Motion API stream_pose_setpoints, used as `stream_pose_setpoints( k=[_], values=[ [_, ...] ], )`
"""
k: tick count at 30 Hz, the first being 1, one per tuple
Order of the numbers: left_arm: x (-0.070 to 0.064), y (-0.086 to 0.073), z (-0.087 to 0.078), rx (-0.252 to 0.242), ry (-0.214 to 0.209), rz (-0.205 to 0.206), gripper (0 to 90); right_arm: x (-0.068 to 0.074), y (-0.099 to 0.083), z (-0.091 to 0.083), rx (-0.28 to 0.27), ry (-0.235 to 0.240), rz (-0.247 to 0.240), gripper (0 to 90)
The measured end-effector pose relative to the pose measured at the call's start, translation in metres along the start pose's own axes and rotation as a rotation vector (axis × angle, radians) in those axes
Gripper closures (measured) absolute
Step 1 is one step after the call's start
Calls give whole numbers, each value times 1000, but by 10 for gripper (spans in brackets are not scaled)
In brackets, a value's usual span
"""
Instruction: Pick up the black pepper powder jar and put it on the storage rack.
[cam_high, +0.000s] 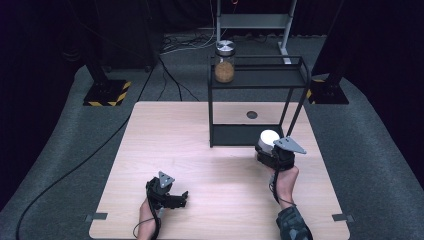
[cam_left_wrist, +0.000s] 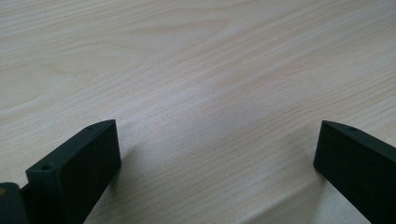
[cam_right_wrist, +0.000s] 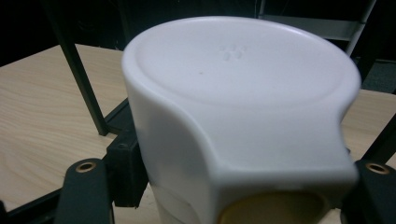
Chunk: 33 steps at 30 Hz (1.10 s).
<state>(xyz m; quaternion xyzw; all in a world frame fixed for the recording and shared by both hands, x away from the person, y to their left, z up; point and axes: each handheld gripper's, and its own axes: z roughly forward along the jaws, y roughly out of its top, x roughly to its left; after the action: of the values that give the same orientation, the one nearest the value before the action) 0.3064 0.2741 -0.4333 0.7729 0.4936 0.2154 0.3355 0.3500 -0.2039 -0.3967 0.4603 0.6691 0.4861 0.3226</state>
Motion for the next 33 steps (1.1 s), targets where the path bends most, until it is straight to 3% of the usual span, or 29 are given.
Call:
stream_pose_setpoints(
  k=[16, 33],
  values=[
    [0, 0, 0, 0, 2, -2, 1, 4, 30, -26, -55, 25, -51, 299],
    [0, 0, 0, 0, 2, -2, 1, 2, 41, -32, -58, 36, -63, 299]
  ],
)
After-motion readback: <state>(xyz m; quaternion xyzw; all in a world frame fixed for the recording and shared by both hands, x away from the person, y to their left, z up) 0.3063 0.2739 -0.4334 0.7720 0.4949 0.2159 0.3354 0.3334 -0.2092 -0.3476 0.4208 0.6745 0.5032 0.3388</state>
